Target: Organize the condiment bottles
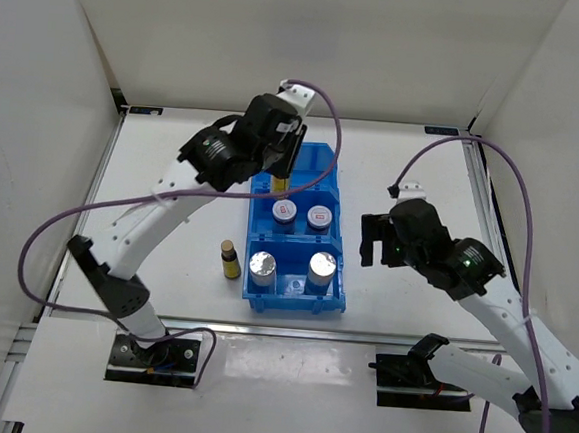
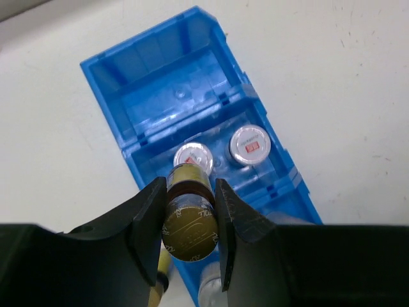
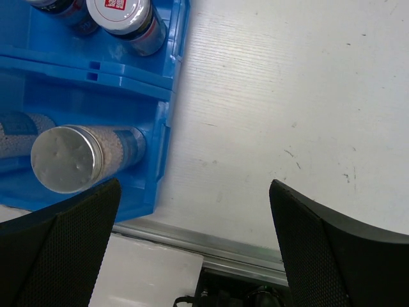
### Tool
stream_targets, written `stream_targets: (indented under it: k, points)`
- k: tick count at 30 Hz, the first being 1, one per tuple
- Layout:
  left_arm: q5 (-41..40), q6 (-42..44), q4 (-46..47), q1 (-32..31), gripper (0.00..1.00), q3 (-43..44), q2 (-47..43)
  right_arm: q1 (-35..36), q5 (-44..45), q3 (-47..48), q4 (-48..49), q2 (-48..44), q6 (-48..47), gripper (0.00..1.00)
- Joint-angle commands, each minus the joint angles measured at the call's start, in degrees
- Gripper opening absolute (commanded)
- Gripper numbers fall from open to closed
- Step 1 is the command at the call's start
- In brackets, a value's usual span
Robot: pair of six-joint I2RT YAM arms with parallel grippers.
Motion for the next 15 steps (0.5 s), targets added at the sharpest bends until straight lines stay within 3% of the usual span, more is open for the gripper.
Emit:
stream_targets:
  k: [1, 7, 8, 12, 15]
  points:
    - [1.22, 3.29, 7.34, 2.07, 0.11, 7.61, 3.36, -0.14, 1.59, 0.06, -3.5, -2.53, 1.6, 1.0]
    - [5.27, 4.78, 16.73, 6.2, 0.11, 11.68, 12.41, -0.14, 1.14, -0.56, -5.63, -6.57, 2.3, 1.0]
    - [7.01, 4.78, 22.84, 6.81, 0.11, 9.94, 13.04, -0.14, 1.67, -0.56, -6.41, -7.1, 3.0, 1.0]
    - [11.24, 4.09, 33.17, 10.33, 0.11, 7.72, 18.21, -0.14, 1.68, -0.56, -7.03, -8.34, 3.53, 1.0]
    - [12.66, 4.08, 33.89, 10.95, 0.11, 12.11, 25.42, -0.14, 2.99, -0.56, -7.03, -8.34, 3.53, 1.0]
